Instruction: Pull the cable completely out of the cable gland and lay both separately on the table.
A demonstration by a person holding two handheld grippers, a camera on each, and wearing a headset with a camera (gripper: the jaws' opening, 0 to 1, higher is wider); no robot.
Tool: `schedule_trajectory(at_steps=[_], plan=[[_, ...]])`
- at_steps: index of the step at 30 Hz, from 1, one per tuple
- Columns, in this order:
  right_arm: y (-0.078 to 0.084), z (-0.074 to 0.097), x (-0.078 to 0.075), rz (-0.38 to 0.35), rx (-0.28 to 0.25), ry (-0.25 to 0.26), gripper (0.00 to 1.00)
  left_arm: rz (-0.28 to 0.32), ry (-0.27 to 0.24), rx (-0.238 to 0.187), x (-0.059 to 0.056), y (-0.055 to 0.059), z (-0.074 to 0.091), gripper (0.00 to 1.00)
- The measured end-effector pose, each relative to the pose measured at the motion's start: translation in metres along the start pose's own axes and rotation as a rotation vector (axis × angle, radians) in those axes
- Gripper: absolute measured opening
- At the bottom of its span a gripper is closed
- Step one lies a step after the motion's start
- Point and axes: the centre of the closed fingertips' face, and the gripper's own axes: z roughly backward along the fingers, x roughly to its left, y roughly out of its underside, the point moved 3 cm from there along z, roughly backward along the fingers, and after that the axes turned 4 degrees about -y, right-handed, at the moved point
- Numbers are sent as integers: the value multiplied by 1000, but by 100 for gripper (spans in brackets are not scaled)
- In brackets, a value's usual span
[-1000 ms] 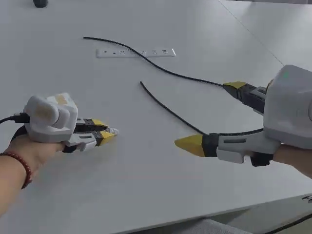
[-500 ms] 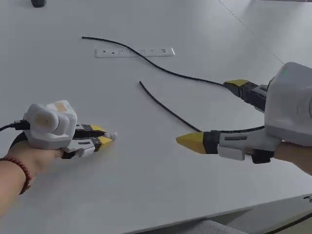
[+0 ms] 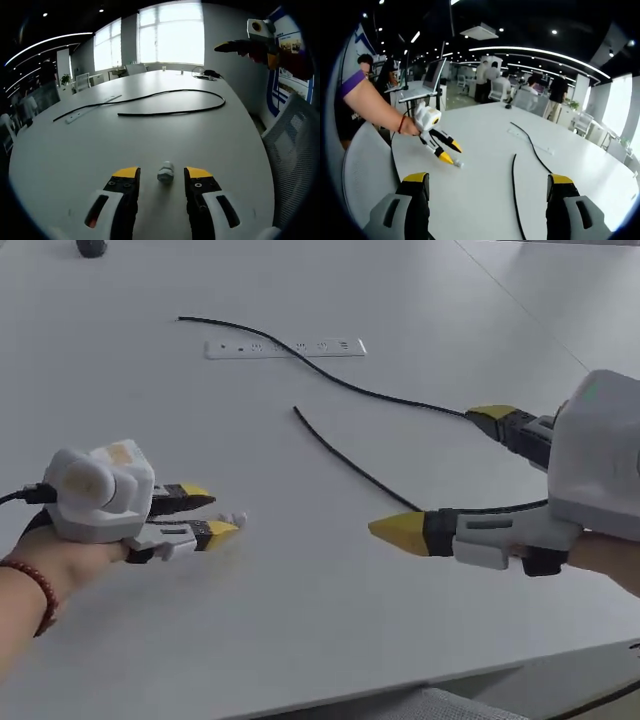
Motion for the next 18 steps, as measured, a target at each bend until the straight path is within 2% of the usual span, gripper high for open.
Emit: schedule_trajectory(at_steps=[5, 7, 10, 12, 13, 18], plan=[[-3, 1, 1, 0, -14, -4, 99, 10, -37, -65, 4, -17, 18, 64], [-3, 1, 2, -1, -17, -4, 99, -12, -76, -151, 6, -34, 34, 78], [-1, 1, 3, -3, -14, -6, 99, 4, -88, -174, 5, -43, 52, 89], [-1, 1, 4, -6, -17, -9, 99, 3, -87, -205, 0, -49, 65, 97], [-1, 1, 5, -7, -18, -10, 99, 2, -87, -220, -2, -53, 71, 99], [-2, 3, 6, -7, -28, -10, 99, -11, -68, -231, -24, -54, 101, 99]])
